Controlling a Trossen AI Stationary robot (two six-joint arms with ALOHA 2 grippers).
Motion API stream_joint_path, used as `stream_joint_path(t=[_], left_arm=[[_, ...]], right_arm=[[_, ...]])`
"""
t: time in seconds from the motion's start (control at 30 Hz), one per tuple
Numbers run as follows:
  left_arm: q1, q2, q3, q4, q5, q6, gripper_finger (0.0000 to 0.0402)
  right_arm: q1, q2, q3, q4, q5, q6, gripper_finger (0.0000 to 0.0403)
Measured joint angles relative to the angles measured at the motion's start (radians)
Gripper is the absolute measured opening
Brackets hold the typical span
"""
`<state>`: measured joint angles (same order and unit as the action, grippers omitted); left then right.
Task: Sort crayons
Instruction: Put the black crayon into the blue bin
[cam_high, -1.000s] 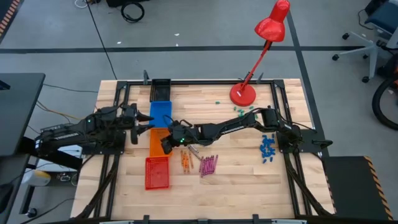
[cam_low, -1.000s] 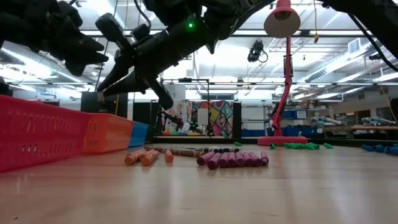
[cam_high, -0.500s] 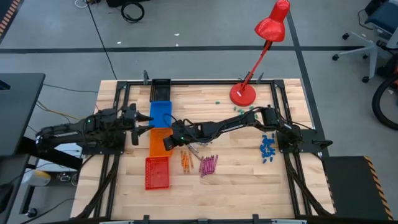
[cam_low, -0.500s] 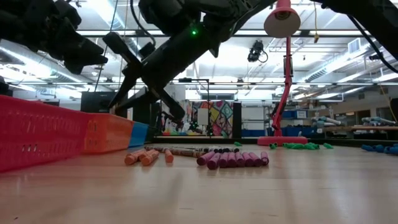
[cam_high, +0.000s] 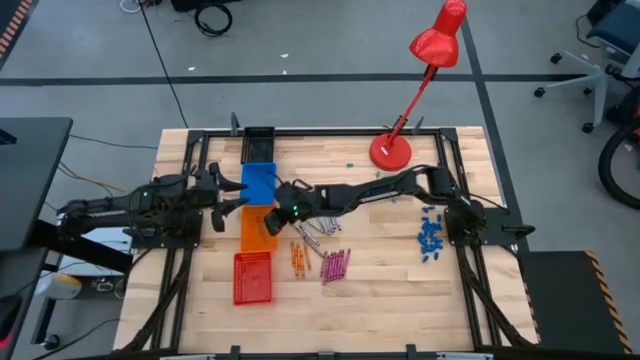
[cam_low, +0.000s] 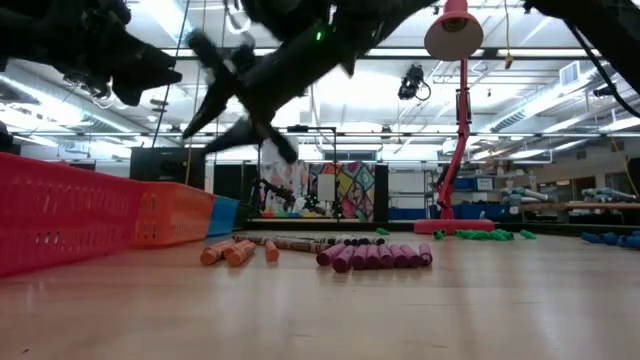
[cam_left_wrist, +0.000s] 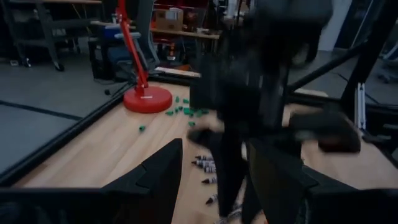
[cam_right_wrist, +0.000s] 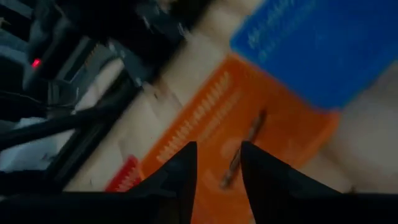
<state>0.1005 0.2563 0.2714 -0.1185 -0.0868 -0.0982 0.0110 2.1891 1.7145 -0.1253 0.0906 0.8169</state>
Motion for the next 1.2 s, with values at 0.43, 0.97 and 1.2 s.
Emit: stream_joint_path(t=[0.43, 0.97, 1.2], left_arm=[[0.0, 0.328, -0.001, 0.111, -0.052, -0.066, 0.0192], [-0.274, 0.528, 0.087, 0.111, -0.296, -0.124, 0.0192], [-0.339, 0.657, 0.196, 0.047, -0.427, -0.195, 0.0192]], right_arm=[[0.09, -0.092, -0.001, -0.496, 0.038, -0.081, 0.0126], [0.185, -0.082, -0.001, -0.881, 0.239, 0.009, 0.0126], [0.215, -0.084, -0.001, -0.853, 0.217, -0.052, 0.0126]])
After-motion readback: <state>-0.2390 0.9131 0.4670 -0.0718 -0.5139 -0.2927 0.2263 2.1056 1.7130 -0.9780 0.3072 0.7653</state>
